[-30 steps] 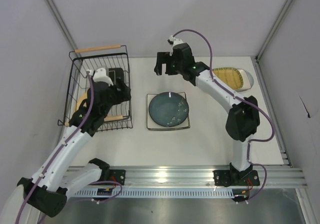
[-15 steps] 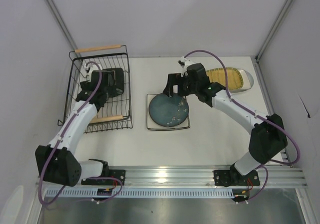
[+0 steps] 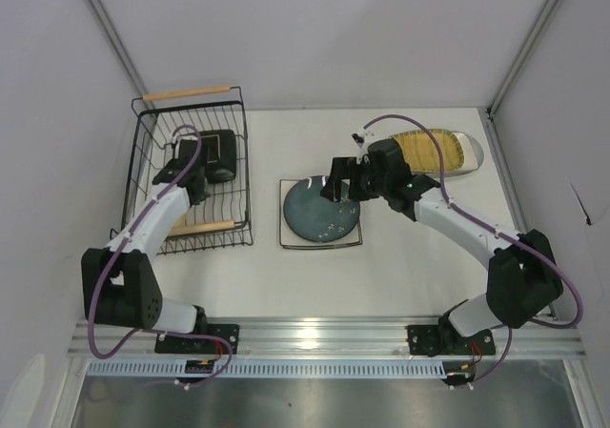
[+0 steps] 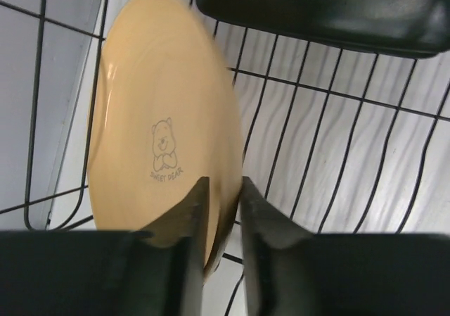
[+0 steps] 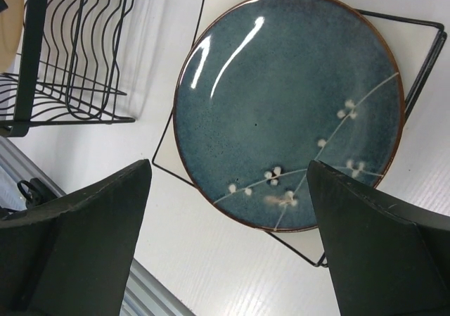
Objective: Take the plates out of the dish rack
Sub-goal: Grab a plate with the left arm, then place the plate on the table
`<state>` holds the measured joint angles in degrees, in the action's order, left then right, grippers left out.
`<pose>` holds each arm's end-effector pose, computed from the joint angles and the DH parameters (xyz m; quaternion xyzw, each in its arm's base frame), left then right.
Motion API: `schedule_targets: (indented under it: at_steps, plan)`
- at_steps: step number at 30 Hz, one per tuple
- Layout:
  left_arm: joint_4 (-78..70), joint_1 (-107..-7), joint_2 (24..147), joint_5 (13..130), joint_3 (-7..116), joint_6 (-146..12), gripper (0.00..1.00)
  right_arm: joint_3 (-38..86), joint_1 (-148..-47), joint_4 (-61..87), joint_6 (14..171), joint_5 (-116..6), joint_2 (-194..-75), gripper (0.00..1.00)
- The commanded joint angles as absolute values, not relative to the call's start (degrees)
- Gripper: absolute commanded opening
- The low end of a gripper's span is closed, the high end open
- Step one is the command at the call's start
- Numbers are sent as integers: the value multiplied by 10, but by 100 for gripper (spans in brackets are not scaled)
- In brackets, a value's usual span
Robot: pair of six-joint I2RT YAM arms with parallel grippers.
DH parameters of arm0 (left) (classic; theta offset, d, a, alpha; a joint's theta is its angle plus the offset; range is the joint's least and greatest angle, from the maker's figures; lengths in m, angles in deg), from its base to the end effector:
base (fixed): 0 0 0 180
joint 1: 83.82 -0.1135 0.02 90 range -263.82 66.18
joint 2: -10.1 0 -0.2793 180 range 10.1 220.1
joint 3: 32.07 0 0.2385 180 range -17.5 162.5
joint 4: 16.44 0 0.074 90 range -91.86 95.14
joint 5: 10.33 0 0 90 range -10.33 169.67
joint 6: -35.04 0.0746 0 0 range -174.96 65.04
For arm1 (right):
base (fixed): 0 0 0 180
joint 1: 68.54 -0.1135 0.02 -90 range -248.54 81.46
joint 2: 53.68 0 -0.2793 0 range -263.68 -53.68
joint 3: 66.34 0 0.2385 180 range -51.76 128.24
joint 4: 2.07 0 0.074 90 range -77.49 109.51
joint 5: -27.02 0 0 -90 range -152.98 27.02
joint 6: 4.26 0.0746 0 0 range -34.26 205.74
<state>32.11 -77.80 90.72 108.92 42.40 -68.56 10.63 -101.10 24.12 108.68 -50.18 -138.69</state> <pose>0.2942 0.0056 0.2500 -0.1373 0.9150 0.1871 0.3301 0.2888 0.2040 0.2758 -0.1256 0.8709 0.3036 0.3655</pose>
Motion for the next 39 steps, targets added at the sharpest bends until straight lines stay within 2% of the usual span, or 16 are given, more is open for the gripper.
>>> schedule_targets:
  at_steps: [1,2,4,19,25,28,32,39]
  plan:
    - [316,-784,893,1083,435,-671,20,100,-998,214,1093,-494,-1351,100]
    - [318,-784,892,1081,438,-673,9,97,-993,214,1093,-495,-1350,100]
    - [328,-784,882,1065,439,-678,0,96,-989,217,1092,-495,-1348,100]
    - [326,-779,734,883,534,-707,0,115,-970,235,1083,-501,-1353,100]
    - [243,-750,688,726,549,-729,0,113,-965,242,1087,-523,-1344,100]
    - [234,-654,702,766,582,-703,0,92,-951,234,1113,-557,-1317,100]
    - [237,-535,759,832,633,-649,0,21,-871,222,1189,-600,-1248,100]
    - [277,-371,945,1001,740,-577,0,-33,-741,256,1205,-620,-1117,100]
